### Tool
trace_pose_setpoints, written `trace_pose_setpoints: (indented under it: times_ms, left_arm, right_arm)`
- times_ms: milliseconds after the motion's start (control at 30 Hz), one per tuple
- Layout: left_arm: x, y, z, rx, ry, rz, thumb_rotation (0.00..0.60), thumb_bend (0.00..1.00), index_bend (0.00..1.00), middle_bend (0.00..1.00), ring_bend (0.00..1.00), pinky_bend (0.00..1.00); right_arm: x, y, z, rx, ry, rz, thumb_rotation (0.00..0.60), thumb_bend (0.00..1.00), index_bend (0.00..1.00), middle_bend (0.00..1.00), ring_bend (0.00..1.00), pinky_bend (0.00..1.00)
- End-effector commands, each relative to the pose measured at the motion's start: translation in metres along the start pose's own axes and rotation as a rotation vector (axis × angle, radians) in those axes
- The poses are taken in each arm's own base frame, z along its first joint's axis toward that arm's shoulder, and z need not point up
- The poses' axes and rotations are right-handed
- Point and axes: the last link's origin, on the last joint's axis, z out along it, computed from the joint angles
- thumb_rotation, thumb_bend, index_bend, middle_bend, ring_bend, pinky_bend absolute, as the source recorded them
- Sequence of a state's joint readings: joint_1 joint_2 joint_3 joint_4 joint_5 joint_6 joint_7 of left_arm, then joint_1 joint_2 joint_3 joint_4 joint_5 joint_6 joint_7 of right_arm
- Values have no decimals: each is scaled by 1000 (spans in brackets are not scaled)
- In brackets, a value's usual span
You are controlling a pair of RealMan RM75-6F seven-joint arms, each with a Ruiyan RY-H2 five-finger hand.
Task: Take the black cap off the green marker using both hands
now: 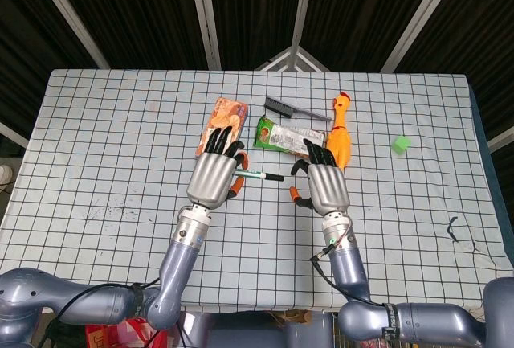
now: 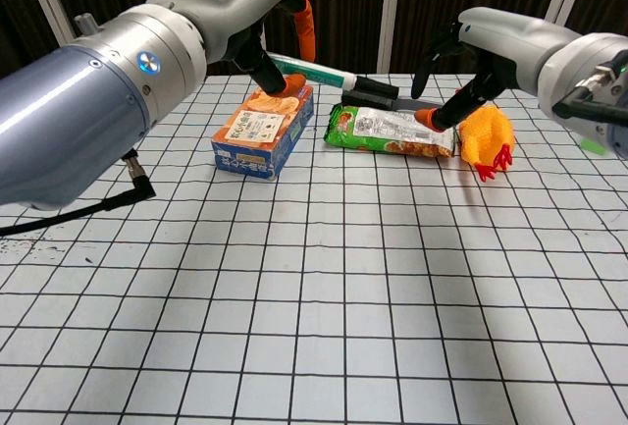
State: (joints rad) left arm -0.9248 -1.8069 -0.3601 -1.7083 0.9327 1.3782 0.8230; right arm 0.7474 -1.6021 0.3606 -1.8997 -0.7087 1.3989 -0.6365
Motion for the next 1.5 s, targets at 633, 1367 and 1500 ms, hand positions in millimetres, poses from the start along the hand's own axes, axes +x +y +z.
trace_pose_setpoints:
  times_ms: [633,1367,1500]
  left_arm:
    - [-2,3,0,-18,20,-11,600,583,651,262,0,0]
    - [-7,11,1,-40,26,-11,600,583,651,262,0,0]
    - [-8,12,2,-41,24,-10,600,583,651,262,0,0]
  right_arm:
    - [-2,-4,-1,1,-4,-6,600,374,490,53,41,69]
    - [1,-7,-2,1,3,-7,600,374,512,53,41,69]
    - [1,-7,-3,0,3,-7,600,374,513,53,41,69]
